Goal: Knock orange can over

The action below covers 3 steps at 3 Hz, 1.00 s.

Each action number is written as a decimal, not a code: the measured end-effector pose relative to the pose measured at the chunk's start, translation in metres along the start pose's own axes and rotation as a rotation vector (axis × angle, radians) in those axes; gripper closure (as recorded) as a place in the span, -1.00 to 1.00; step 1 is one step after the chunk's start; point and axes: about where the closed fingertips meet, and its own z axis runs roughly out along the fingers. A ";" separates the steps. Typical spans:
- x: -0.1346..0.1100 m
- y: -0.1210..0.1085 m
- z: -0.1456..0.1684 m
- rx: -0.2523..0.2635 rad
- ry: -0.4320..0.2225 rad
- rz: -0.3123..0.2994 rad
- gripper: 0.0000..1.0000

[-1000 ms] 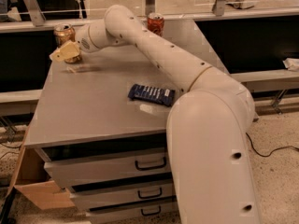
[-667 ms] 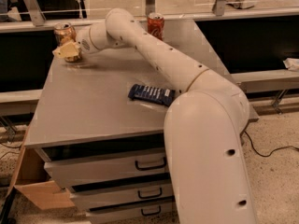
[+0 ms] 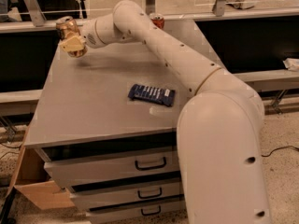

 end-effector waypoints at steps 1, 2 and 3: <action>0.004 -0.003 -0.043 -0.013 0.070 -0.063 1.00; 0.033 0.006 -0.091 -0.061 0.229 -0.109 1.00; 0.053 0.020 -0.128 -0.104 0.397 -0.174 1.00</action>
Offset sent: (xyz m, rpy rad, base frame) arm -0.0790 -0.1670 -0.0146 -0.4910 0.0546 0.1552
